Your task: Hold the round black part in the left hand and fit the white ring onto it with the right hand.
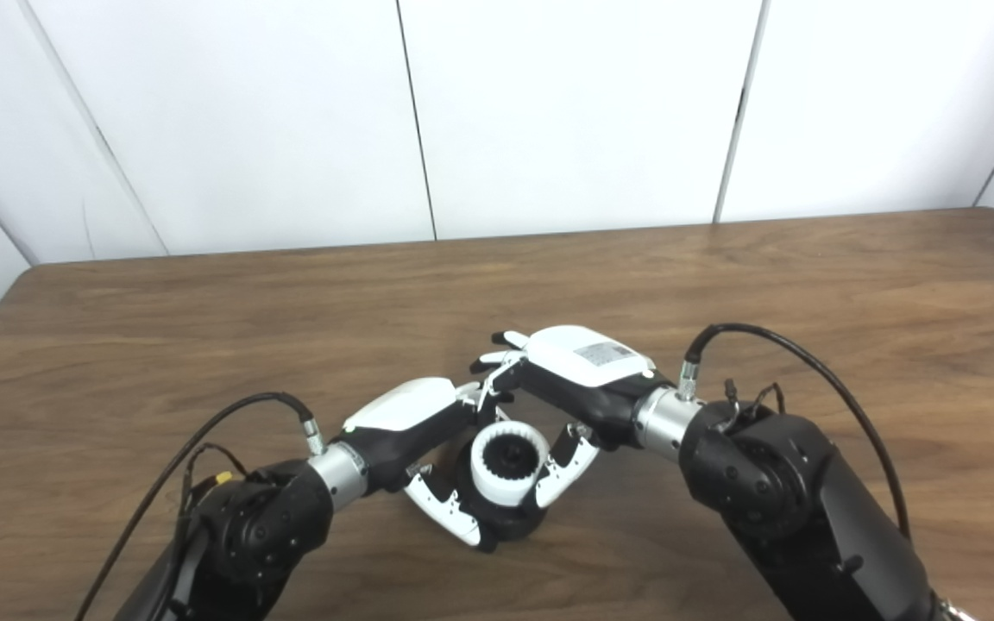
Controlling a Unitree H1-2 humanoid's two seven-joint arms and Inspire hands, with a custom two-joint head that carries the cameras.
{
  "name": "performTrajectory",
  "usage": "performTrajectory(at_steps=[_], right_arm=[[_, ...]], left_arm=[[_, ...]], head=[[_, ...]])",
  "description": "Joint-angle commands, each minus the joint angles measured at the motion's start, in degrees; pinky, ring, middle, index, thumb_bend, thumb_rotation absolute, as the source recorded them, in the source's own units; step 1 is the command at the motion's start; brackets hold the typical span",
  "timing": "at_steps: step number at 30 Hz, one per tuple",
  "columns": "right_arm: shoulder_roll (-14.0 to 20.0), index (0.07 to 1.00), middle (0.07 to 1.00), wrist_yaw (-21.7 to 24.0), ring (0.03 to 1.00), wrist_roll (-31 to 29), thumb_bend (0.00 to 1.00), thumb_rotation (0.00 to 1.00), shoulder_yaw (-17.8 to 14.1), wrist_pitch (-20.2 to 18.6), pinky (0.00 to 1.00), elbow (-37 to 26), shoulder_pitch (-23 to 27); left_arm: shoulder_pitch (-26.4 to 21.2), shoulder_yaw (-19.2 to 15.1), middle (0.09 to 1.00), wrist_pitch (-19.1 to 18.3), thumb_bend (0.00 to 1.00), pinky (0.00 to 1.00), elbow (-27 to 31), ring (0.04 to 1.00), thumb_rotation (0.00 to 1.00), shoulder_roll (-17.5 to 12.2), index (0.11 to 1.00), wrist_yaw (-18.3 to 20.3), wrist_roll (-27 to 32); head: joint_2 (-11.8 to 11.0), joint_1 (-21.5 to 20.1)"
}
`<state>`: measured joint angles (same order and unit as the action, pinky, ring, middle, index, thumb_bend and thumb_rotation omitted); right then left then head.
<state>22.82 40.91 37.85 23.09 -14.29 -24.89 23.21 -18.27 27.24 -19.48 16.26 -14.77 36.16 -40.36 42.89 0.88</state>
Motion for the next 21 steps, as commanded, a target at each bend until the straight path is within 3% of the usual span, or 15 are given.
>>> performTrajectory(at_steps=[1, 6, 21], right_arm=[[-0.2, 0.65, 0.9, -1.3, 0.997, -0.5, 0.95, 0.27, -0.6, 1.5, 0.93, -0.2, 1.2], [-0.2, 0.675, 0.906, -0.9, 1.0, -0.5, 1.0, 0.32, -0.7, 1.1, 0.94, -0.2, 1.2], [0.3, 0.732, 0.92, 0.0, 0.992, -1.6, 1.0, 0.38, -1.6, 0.3, 0.92, -1.2, 1.9]], left_arm=[[-2.3, -1.1, 0.964, 0.7, 0.92, 0.91, 2.2, 1.0, 0.25, -0.3, 0.685, -1.1, -0.2], [-2.5, -1.1, 0.964, 1.1, 0.92, 0.91, 2.0, 1.0, 0.26, -0.3, 0.688, -1.2, -0.3], [-2.6, -0.8, 0.965, 0.5, 0.92, 0.91, 2.1, 1.0, 0.26, -0.2, 0.7, -0.6, -0.8]], head=[[0.0, 0.0], [-0.1, 0.0], [0.1, -0.1]])
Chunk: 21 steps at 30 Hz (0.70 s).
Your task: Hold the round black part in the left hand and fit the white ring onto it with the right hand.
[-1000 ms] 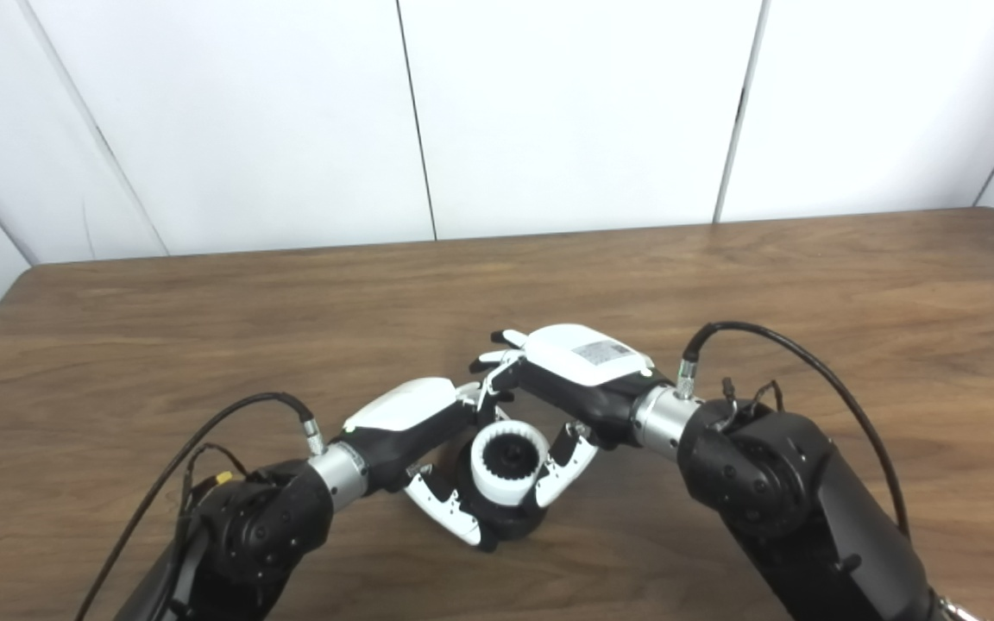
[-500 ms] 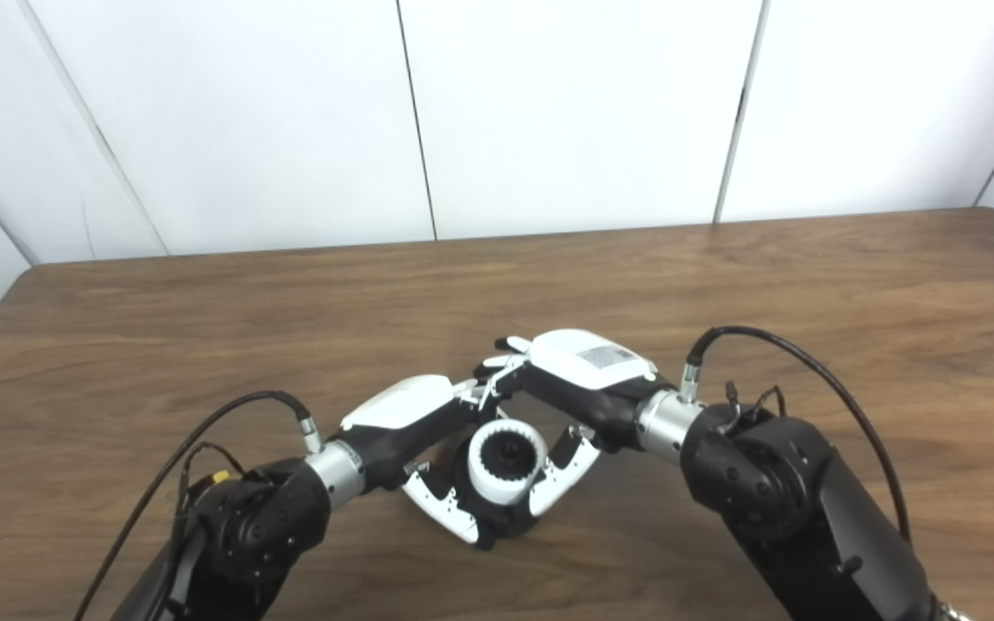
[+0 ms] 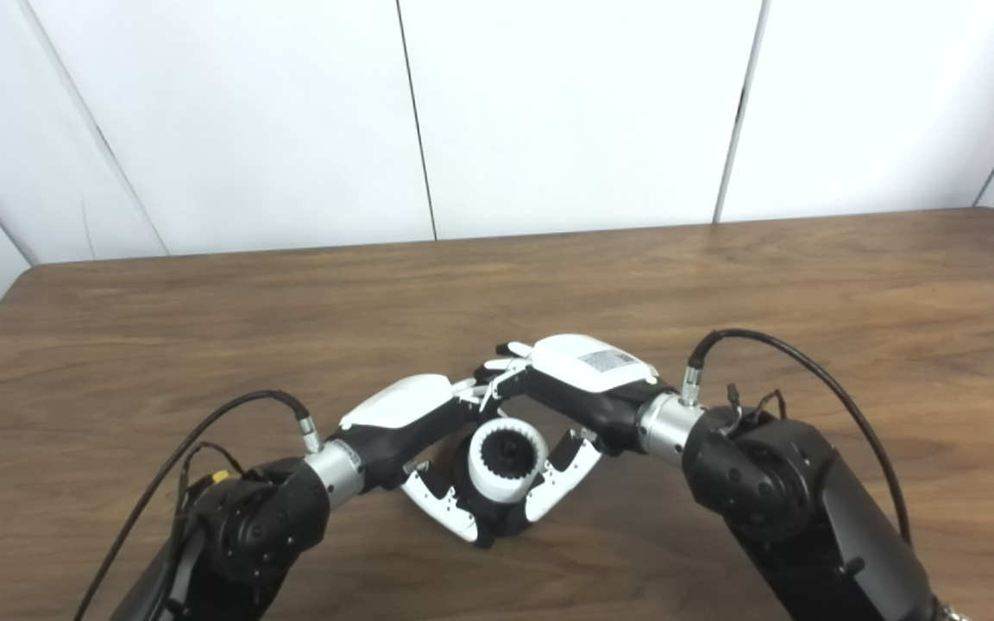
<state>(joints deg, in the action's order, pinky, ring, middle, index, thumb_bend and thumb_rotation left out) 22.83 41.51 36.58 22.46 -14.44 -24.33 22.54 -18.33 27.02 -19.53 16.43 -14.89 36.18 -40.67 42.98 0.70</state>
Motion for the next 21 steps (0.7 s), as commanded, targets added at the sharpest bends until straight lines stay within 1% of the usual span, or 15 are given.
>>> performTrajectory(at_steps=[1, 6, 7, 9, 12, 16, 21], right_arm=[[0.2, 0.733, 0.92, -0.4, 0.991, -0.4, 1.0, 0.37, -1.1, 0.2, 0.92, -1.9, 2.6], [0.0, 0.736, 0.925, -0.3, 0.99, -1.1, 1.0, 0.37, -2.1, -0.7, 0.91, -2.3, 2.6], [-0.2, 0.739, 0.926, -0.1, 0.989, -1.5, 1.0, 0.37, -2.5, -1.4, 0.91, -2.6, 2.6], [-0.2, 0.749, 0.928, -0.4, 0.989, -2.3, 1.0, 0.37, -3.4, -1.6, 0.91, -2.8, 2.6], [-0.1, 0.758, 0.931, -0.9, 0.989, -3.4, 1.0, 0.38, -4.2, -1.3, 0.9, -2.8, 2.7], [0.0, 0.747, 0.92, -1.5, 0.964, -4.1, 1.0, 0.37, -5.5, -1.2, 0.87, -3.0, 3.2], [0.1, 0.741, 0.913, -1.6, 0.951, -4.6, 1.0, 0.36, -6.7, -2.2, 0.84, -3.7, 3.8]], left_arm=[[-2.5, -0.6, 0.964, 0.6, 0.92, 0.91, 1.9, 1.0, 0.26, 0.0, 0.699, -0.7, -0.4], [-2.3, -0.7, 0.963, 0.8, 0.92, 0.91, 1.8, 1.0, 0.25, 0.1, 0.692, -1.2, -0.4], [-2.2, -0.7, 0.962, 0.8, 0.92, 0.9, 1.9, 1.0, 0.25, 0.0, 0.69, -1.2, -0.4], [-2.1, -0.7, 0.965, 0.5, 0.92, 0.9, 2.0, 1.0, 0.26, 0.0, 0.69, -1.0, -0.6], [-2.0, -0.7, 0.967, 0.2, 0.92, 0.91, 2.0, 1.0, 0.26, 0.0, 0.69, -0.9, -0.7], [-2.1, -0.8, 0.969, 0.0, 0.91, 0.92, 1.9, 1.0, 0.25, 0.0, 0.691, -0.8, -0.6], [-2.0, -0.8, 0.968, -0.1, 0.92, 0.92, 1.8, 1.0, 0.25, 0.0, 0.693, -0.8, -0.6]], head=[[0.0, 0.0], [0.0, 0.0], [0.0, 0.1], [0.0, 0.1], [0.0, 0.1], [0.0, 0.0], [0.1, -0.1]])
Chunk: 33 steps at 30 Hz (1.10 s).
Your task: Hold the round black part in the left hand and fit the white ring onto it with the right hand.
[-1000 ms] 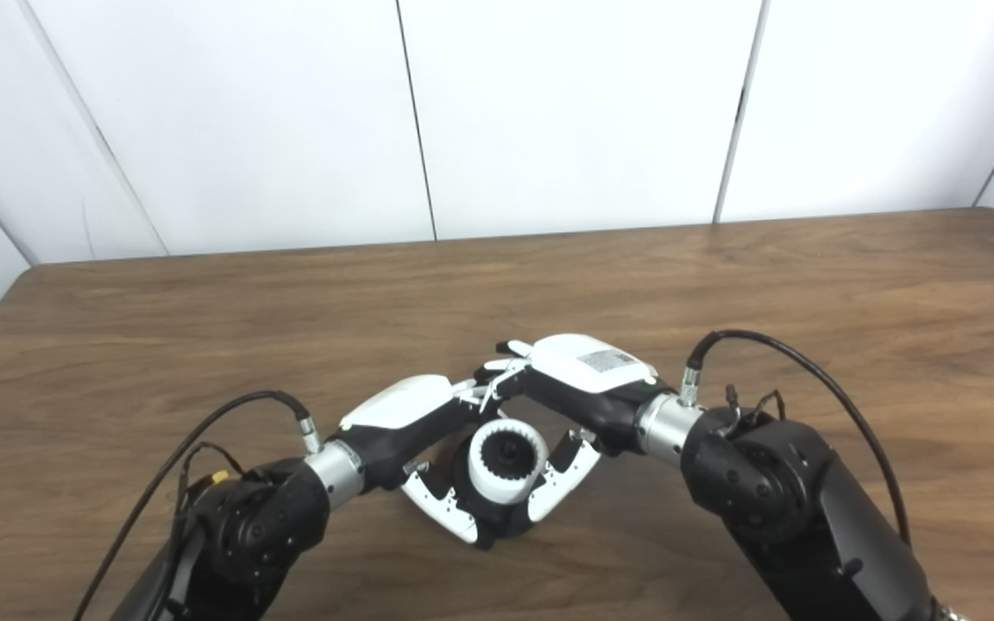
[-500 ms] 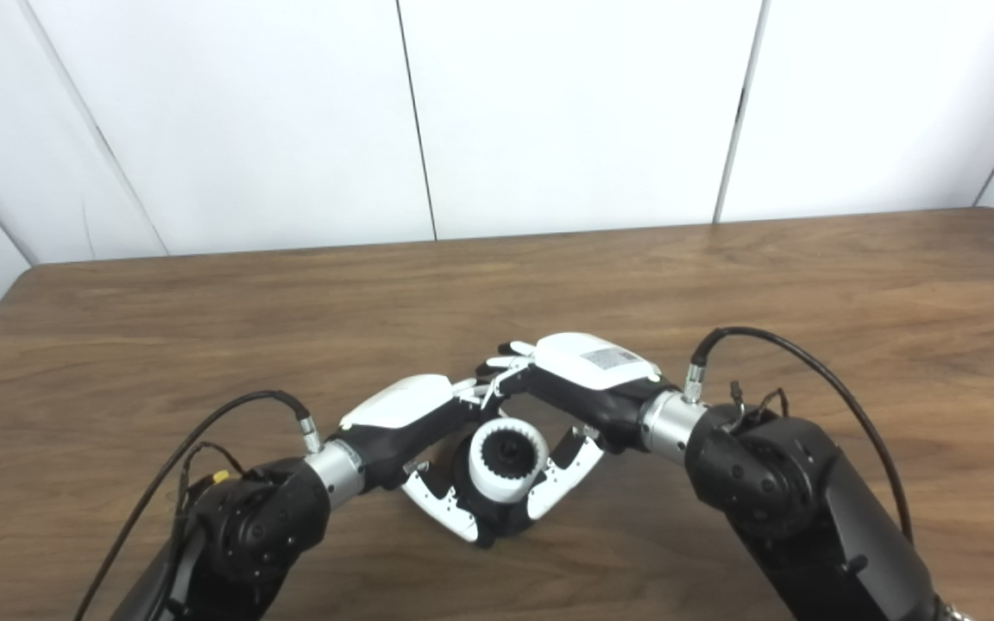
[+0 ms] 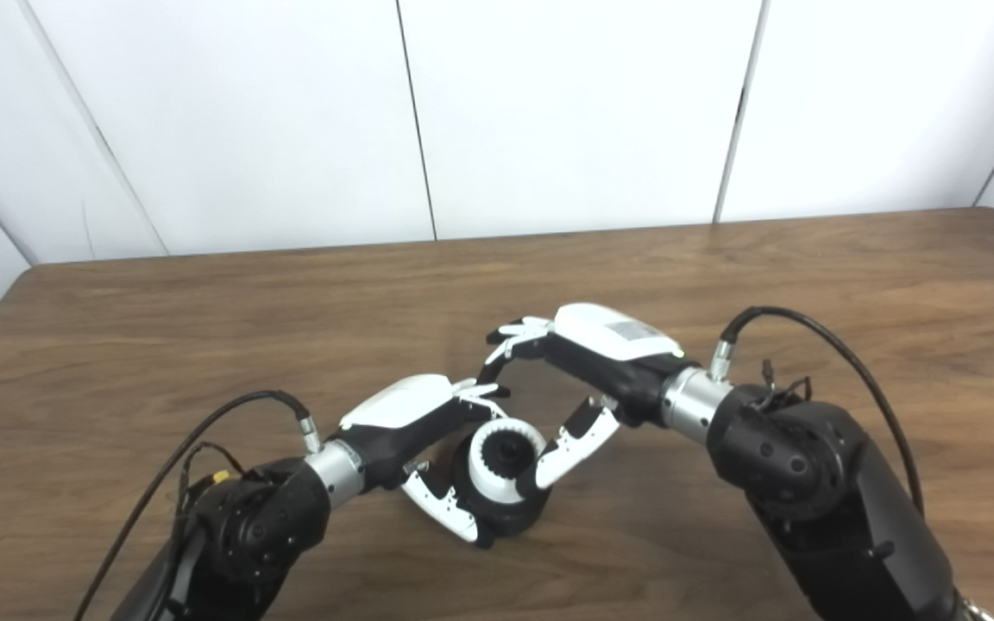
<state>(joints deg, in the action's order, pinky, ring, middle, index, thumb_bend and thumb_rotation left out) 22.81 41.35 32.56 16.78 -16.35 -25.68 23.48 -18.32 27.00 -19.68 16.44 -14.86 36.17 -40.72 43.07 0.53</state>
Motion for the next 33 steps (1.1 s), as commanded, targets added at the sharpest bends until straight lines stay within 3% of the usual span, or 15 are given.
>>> performTrajectory(at_steps=[1, 11, 21, 26, 33], right_arm=[[0.2, 0.74, 0.912, -1.3, 0.95, -0.9, 1.0, 0.36, -1.4, -0.8, 0.84, -2.6, 2.9], [0.3, 0.744, 0.925, -2.2, 0.955, -4.6, 1.0, 0.33, -5.7, -5.3, 0.82, -4.5, 0.9], [-0.6, 0.756, 0.926, -5.3, 0.952, -10.4, 1.0, 0.43, -11.2, -10.0, 0.88, -4.6, -2.9], [-1.2, 0.762, 0.933, -7.2, 0.956, -14.4, 1.0, 0.42, -14.2, -10.4, 0.88, -3.6, -4.8], [-0.2, 0.765, 0.938, -9.1, 0.964, -16.0, 1.0, 0.41, -14.8, -10.3, 0.89, -2.8, -5.3]], left_arm=[[-2.0, -0.8, 0.968, 0.1, 0.92, 0.92, 1.7, 1.0, 0.25, -0.1, 0.693, -0.9, -0.5], [-1.7, -1.0, 0.966, -0.3, 0.92, 0.93, 2.0, 1.0, 0.25, -0.3, 0.69, -0.9, -0.8], [-1.4, -1.7, 0.957, 0.5, 0.94, 0.93, 2.0, 1.0, 0.25, -1.0, 0.719, -1.5, -0.1], [-1.3, -2.2, 0.954, 0.8, 0.96, 0.92, 1.9, 1.0, 0.26, -1.5, 0.747, -1.4, 0.4], [-1.3, -2.6, 0.964, 0.0, 0.97, 0.93, 2.0, 1.0, 0.27, -1.9, 0.782, -0.6, 0.7]], head=[[0.0, 0.0], [0.0, -0.1], [0.1, -0.1], [0.1, -0.2], [0.0, -0.2]])
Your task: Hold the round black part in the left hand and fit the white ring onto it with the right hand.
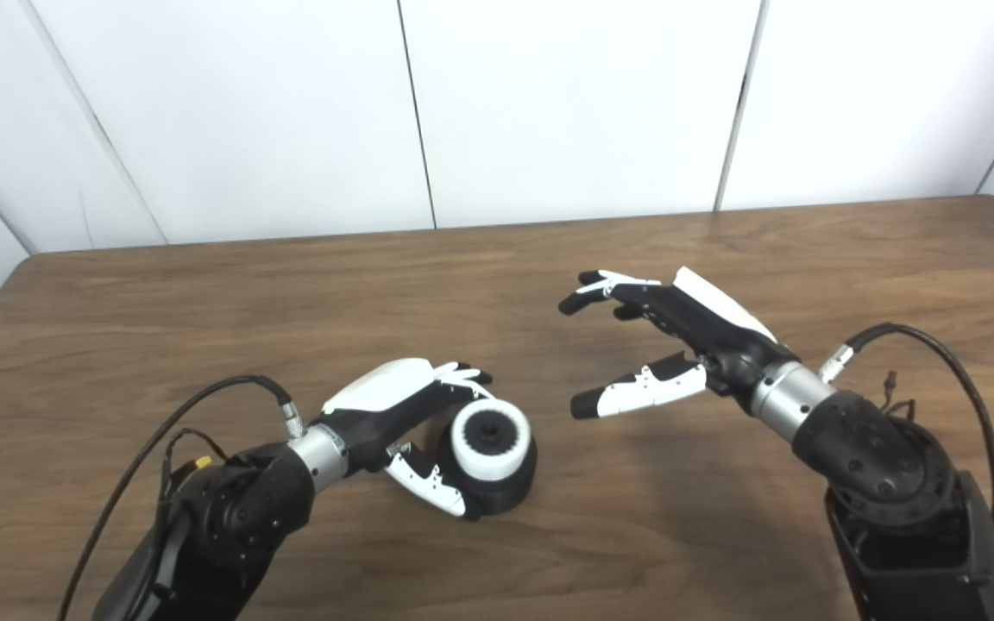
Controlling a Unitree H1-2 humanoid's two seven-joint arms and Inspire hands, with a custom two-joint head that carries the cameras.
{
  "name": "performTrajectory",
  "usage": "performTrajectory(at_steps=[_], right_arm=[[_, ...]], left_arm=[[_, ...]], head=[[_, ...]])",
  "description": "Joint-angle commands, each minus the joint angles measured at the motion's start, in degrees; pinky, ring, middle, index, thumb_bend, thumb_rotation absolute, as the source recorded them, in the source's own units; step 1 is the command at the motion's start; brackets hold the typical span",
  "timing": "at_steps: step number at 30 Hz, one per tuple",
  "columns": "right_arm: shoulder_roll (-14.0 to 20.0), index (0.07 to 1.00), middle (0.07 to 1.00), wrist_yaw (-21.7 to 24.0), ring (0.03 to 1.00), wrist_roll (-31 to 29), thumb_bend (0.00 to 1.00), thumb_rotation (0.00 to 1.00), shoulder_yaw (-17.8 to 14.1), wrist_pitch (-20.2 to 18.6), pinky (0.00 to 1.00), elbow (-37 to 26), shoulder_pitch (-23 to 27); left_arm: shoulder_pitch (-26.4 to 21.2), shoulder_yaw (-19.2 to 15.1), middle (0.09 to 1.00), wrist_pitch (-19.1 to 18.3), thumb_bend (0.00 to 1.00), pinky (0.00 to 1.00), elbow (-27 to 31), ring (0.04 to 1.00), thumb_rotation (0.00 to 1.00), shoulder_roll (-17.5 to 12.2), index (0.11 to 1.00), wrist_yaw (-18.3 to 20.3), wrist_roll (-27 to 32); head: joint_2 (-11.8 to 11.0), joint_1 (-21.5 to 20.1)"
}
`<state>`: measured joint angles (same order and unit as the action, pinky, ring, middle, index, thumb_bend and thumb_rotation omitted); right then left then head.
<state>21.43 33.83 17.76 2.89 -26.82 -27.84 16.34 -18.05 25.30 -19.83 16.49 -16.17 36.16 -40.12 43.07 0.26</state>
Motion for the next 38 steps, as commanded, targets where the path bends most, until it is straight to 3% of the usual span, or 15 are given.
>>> performTrajectory(at_steps=[1, 21, 30, 36, 38], right_arm=[[1.2, 0.765, 0.939, -1.8, 0.966, -1.5, 1.0, 0.41, -1.1, 0.2, 0.89, -0.6, 1.8], [3.7, 0.735, 0.931, -5.0, 0.974, -4.4, 1.0, 0.4, -2.2, 0.5, 0.91, 1.1, 1.2], [2.6, 0.776, 0.939, -7.0, 0.967, -7.5, 1.0, 0.38, -4.0, 0.0, 0.84, 2.5, 0.2], [1.3, 0.799, 0.919, -9.0, 0.955, -10.1, 1.0, 0.42, -5.9, -0.1, 0.87, 3.2, -1.7], [0.5, 0.805, 0.912, -9.8, 0.944, -11.1, 1.0, 0.44, -6.6, 0.0, 0.89, 3.6, -2.7]], left_arm=[[-1.7, -1.0, 0.965, 0.1, 0.97, 0.93, 2.1, 1.0, 0.27, -0.7, 0.788, -0.4, 0.3], [-2.1, -2.4, 0.975, -2.2, 1.0, 0.94, 3.3, 1.0, 0.32, -2.5, 0.893, 2.4, 1.4], [-1.6, -5.3, 0.987, -5.3, 1.0, 0.98, 4.5, 1.0, 0.33, -5.0, 0.943, 3.9, 3.5], [-0.5, -11.2, 1.0, -7.0, 1.0, 1.0, 4.2, 1.0, 0.38, -6.8, 0.976, 5.8, 8.9], [0.9, -15.7, 1.0, -7.1, 1.0, 1.0, 3.7, 1.0, 0.42, -6.0, 0.975, 5.0, 13.2]], head=[[0.0, 0.1], [-0.3, 0.3], [-0.4, 0.1], [-0.5, 0.0], [-0.5, 0.0]])
